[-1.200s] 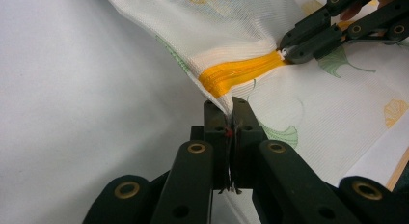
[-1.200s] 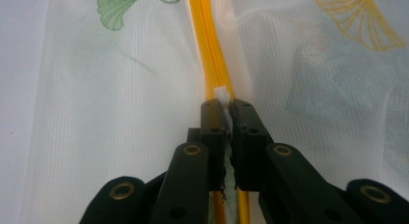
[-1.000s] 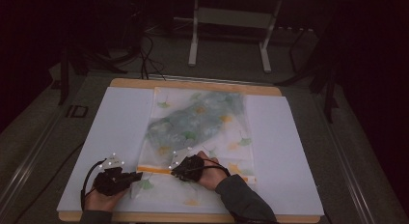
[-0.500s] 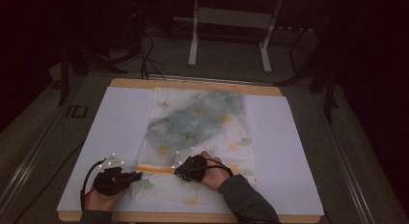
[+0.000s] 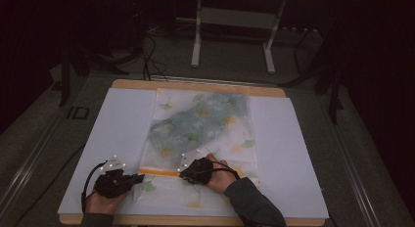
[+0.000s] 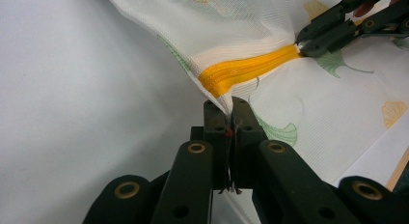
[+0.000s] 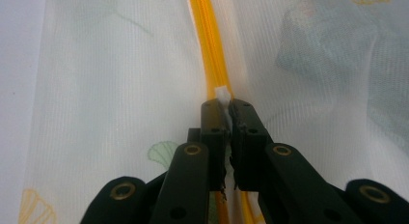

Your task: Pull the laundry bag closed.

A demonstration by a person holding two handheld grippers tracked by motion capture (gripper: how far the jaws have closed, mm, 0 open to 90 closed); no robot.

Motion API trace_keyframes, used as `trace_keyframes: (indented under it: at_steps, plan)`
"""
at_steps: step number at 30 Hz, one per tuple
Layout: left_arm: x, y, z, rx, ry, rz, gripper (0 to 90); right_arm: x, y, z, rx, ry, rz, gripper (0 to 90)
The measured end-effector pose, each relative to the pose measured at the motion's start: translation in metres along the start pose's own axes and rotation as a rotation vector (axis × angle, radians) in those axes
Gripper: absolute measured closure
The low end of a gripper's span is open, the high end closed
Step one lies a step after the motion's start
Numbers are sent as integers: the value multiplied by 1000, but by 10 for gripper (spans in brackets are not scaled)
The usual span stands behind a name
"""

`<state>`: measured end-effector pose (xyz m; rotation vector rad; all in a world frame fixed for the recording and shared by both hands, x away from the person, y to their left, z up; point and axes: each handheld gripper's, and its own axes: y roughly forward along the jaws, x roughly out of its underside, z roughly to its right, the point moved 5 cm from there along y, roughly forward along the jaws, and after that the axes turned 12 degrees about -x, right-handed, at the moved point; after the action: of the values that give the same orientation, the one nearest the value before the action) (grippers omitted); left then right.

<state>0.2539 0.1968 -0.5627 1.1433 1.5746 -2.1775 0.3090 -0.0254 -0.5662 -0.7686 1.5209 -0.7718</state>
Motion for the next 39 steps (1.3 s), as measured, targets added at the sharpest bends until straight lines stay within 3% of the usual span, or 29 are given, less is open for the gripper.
trace_keyframes:
  at_steps: [18, 39]
  plan:
    - [1, 0, -1, 0, -6, -1, 878, 11, -8, -7, 7, 37, -2, 854]
    - [1, 0, -1, -2, -5, -2, 878, 24, -17, -7, 22, 46, -16, 856]
